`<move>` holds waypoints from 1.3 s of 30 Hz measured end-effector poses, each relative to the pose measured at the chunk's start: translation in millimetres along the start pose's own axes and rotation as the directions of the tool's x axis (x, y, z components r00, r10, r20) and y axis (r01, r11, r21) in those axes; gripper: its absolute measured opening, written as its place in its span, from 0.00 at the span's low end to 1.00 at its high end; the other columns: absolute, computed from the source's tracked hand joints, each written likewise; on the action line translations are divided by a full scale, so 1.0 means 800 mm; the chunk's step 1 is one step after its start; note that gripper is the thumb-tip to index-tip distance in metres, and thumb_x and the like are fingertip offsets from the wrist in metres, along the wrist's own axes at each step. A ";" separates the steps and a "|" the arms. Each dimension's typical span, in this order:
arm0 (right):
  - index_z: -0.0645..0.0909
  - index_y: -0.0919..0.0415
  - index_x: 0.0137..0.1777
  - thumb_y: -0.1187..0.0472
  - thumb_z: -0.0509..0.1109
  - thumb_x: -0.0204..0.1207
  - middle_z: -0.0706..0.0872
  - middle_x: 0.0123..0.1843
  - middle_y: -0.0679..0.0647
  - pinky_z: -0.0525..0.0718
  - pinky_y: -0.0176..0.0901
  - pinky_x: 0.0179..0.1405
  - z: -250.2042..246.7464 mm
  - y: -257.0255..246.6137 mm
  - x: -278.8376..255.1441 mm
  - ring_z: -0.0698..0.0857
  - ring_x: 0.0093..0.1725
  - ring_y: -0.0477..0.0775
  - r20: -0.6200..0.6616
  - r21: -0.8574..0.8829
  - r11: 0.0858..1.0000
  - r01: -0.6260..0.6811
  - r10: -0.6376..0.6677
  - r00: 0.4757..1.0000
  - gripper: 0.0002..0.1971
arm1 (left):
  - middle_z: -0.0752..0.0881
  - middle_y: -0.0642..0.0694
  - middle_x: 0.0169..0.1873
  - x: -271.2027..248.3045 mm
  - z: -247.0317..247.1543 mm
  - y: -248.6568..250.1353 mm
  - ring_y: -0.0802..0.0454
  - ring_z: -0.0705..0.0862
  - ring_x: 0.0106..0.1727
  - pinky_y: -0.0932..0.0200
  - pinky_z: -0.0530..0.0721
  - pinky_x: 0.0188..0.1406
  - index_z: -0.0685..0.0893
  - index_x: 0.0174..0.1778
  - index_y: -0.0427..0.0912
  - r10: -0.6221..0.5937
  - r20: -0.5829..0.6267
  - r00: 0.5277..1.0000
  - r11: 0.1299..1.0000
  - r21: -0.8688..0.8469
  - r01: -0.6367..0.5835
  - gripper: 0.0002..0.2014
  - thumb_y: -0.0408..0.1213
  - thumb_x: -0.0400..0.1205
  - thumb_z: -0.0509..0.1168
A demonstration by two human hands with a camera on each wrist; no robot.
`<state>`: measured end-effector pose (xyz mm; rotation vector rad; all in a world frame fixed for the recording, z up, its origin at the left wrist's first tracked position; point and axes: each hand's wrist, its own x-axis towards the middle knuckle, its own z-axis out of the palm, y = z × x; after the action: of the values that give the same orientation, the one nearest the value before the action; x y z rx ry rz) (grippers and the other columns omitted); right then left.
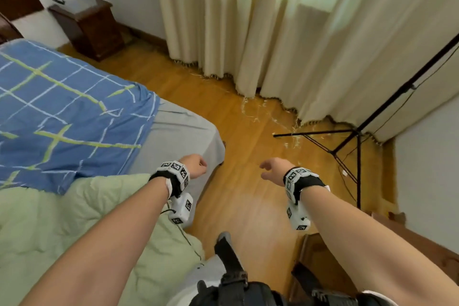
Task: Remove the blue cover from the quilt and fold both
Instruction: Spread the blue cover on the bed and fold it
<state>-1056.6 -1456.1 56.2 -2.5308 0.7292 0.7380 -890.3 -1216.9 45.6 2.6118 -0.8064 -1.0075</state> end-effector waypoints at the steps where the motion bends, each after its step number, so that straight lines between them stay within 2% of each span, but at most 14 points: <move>1: 0.77 0.52 0.73 0.49 0.69 0.80 0.83 0.69 0.51 0.83 0.49 0.63 -0.031 0.012 0.033 0.83 0.65 0.55 -0.007 -0.002 1.000 -0.012 0.012 1.000 0.22 | 0.87 0.48 0.60 0.035 -0.024 0.020 0.48 0.84 0.61 0.55 0.81 0.63 0.85 0.62 0.47 -0.003 0.004 1.000 1.000 0.000 0.003 0.13 0.41 0.82 0.64; 4: 0.78 0.51 0.72 0.49 0.68 0.80 0.83 0.69 0.50 0.83 0.48 0.62 -0.119 0.037 0.127 0.83 0.65 0.55 -0.061 0.022 1.000 -0.005 0.007 0.998 0.21 | 0.87 0.48 0.59 0.136 -0.096 0.074 0.48 0.84 0.58 0.55 0.82 0.58 0.84 0.62 0.47 0.002 -0.059 0.998 1.000 -0.013 -0.003 0.12 0.40 0.83 0.63; 8: 0.79 0.51 0.71 0.48 0.69 0.80 0.83 0.68 0.50 0.84 0.48 0.62 -0.219 0.036 0.259 0.84 0.63 0.54 -0.013 0.022 0.997 0.079 -0.079 0.997 0.21 | 0.85 0.49 0.60 0.251 -0.184 0.135 0.49 0.84 0.59 0.57 0.81 0.56 0.82 0.64 0.49 -0.008 -0.053 0.999 1.000 0.012 0.009 0.14 0.43 0.84 0.62; 11: 0.79 0.52 0.71 0.48 0.69 0.80 0.83 0.67 0.50 0.84 0.49 0.61 -0.295 0.023 0.385 0.84 0.62 0.54 0.003 -0.005 0.980 0.198 -0.198 0.980 0.21 | 0.85 0.49 0.63 0.349 -0.240 0.146 0.50 0.83 0.63 0.57 0.80 0.61 0.83 0.64 0.49 -0.081 -0.117 0.990 0.996 -0.034 0.078 0.14 0.42 0.83 0.63; 14: 0.79 0.52 0.70 0.49 0.69 0.80 0.84 0.67 0.50 0.84 0.49 0.61 -0.364 0.000 0.510 0.84 0.62 0.54 0.010 -0.068 0.941 0.332 -0.332 0.943 0.20 | 0.84 0.49 0.65 0.433 -0.281 0.138 0.50 0.82 0.64 0.56 0.80 0.63 0.83 0.65 0.48 -0.216 -0.174 0.961 0.973 -0.123 0.197 0.14 0.42 0.84 0.63; 19: 0.79 0.50 0.69 0.48 0.69 0.79 0.85 0.65 0.49 0.85 0.49 0.59 -0.475 -0.071 0.673 0.85 0.60 0.54 0.147 -0.196 0.828 0.525 -0.505 0.851 0.19 | 0.84 0.48 0.64 0.504 -0.331 0.120 0.49 0.83 0.62 0.58 0.79 0.62 0.84 0.62 0.48 -0.492 -0.228 0.840 0.850 -0.335 0.407 0.13 0.41 0.83 0.64; 24: 0.79 0.51 0.69 0.49 0.69 0.79 0.85 0.66 0.49 0.85 0.49 0.60 -0.540 -0.169 0.758 0.84 0.60 0.55 0.323 -0.219 0.674 0.705 -0.632 0.705 0.19 | 0.86 0.48 0.62 0.521 -0.365 0.105 0.47 0.83 0.64 0.56 0.77 0.66 0.85 0.60 0.48 -0.722 -0.181 0.668 0.637 -0.550 0.540 0.12 0.40 0.82 0.66; 26: 0.79 0.50 0.71 0.49 0.70 0.79 0.84 0.67 0.49 0.84 0.49 0.62 -0.559 -0.205 0.791 0.83 0.63 0.54 0.366 -0.222 0.626 0.748 -0.658 0.659 0.21 | 0.86 0.48 0.60 0.543 -0.381 0.092 0.47 0.84 0.62 0.55 0.78 0.66 0.85 0.59 0.49 -0.767 -0.154 0.623 0.567 -0.616 0.547 0.11 0.41 0.81 0.67; 29: 0.78 0.51 0.72 0.50 0.69 0.80 0.83 0.69 0.49 0.82 0.46 0.64 -0.594 -0.246 0.847 0.83 0.65 0.54 0.381 -0.232 0.577 0.783 -0.687 0.619 0.21 | 0.86 0.50 0.57 0.602 -0.421 0.077 0.46 0.84 0.61 0.55 0.80 0.65 0.85 0.60 0.47 -0.757 -0.160 0.634 0.561 -0.656 0.505 0.11 0.40 0.82 0.66; 31: 0.79 0.52 0.72 0.51 0.69 0.80 0.83 0.68 0.49 0.82 0.44 0.62 -0.627 -0.270 0.888 0.83 0.65 0.54 0.368 -0.258 0.577 0.775 -0.683 0.631 0.20 | 0.86 0.48 0.58 0.651 -0.462 0.070 0.47 0.84 0.61 0.54 0.80 0.65 0.85 0.60 0.46 -0.729 -0.196 0.656 0.585 -0.675 0.449 0.11 0.39 0.83 0.65; 34: 0.79 0.52 0.70 0.50 0.70 0.80 0.84 0.66 0.50 0.82 0.46 0.63 -0.677 -0.309 0.950 0.84 0.63 0.54 0.352 -0.294 0.588 0.753 -0.666 0.658 0.20 | 0.86 0.48 0.59 0.719 -0.529 0.060 0.51 0.84 0.57 0.53 0.82 0.64 0.83 0.58 0.50 -0.693 -0.227 0.684 0.609 -0.692 0.388 0.09 0.40 0.83 0.66; 37: 0.80 0.52 0.70 0.49 0.69 0.79 0.85 0.64 0.51 0.83 0.48 0.63 -0.700 -0.361 1.001 0.84 0.61 0.54 0.336 -0.330 0.571 0.751 -0.672 0.659 0.20 | 0.84 0.52 0.59 0.757 -0.590 0.048 0.54 0.82 0.57 0.59 0.80 0.63 0.83 0.62 0.48 -0.700 -0.295 0.650 0.621 -0.701 0.350 0.11 0.40 0.84 0.65; 39: 0.79 0.52 0.70 0.50 0.69 0.79 0.85 0.65 0.51 0.84 0.47 0.62 -0.692 -0.400 1.014 0.84 0.61 0.54 0.413 -0.327 0.515 0.792 -0.677 0.610 0.20 | 0.81 0.55 0.56 0.758 -0.615 0.034 0.54 0.81 0.61 0.61 0.75 0.62 0.82 0.65 0.47 -0.723 -0.297 0.624 0.607 -0.704 0.369 0.13 0.40 0.85 0.63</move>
<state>-76.9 -1781.6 86.2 -2.7057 -0.7410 0.9283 -198.3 -1576.8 86.2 2.3687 0.4988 -0.3985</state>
